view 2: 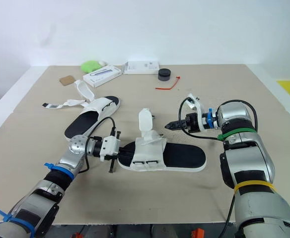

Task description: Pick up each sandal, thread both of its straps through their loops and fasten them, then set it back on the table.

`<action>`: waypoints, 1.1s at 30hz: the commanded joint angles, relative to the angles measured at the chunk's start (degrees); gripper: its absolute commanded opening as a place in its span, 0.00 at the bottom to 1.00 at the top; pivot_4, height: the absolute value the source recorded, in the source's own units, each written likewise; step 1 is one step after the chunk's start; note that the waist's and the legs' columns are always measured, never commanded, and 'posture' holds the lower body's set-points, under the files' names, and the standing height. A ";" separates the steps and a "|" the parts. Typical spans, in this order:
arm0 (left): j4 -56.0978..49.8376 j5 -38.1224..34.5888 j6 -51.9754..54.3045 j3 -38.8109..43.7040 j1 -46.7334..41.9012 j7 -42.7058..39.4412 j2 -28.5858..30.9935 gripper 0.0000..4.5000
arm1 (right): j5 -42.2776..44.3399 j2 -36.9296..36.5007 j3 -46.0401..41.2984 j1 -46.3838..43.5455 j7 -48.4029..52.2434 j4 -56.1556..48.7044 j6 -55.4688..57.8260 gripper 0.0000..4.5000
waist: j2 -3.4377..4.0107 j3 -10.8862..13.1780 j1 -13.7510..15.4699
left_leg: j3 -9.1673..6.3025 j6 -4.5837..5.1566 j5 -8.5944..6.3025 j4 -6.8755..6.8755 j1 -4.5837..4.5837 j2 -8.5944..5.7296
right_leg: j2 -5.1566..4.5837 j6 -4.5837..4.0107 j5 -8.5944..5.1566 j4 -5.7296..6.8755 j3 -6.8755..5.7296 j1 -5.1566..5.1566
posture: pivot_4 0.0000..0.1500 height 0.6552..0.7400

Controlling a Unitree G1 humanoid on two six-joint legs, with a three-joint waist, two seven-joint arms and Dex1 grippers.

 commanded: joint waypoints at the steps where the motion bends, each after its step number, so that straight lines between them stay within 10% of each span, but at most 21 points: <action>1: 5.20 5.96 2.83 -4.23 3.92 -0.25 1.01 0.00 | 0.42 0.36 1.14 -1.01 3.17 -4.68 4.34 0.64 | 0.07 -0.02 -0.04 | 0.00 0.00 0.00 0.00 0.00 0.00 | 0.00 0.00 0.00 0.00 0.02 0.00 | 1.00 1.00; 33: 5.01 6.14 2.86 -4.35 4.44 1.01 0.64 0.00 | 3.98 4.77 -0.71 3.39 0.54 -10.97 10.85 0.64 | 0.10 -0.07 -0.02 | -0.02 0.00 0.00 0.05 0.01 0.00 | 0.01 0.06 0.02 0.00 -0.01 0.02 | 1.00 1.00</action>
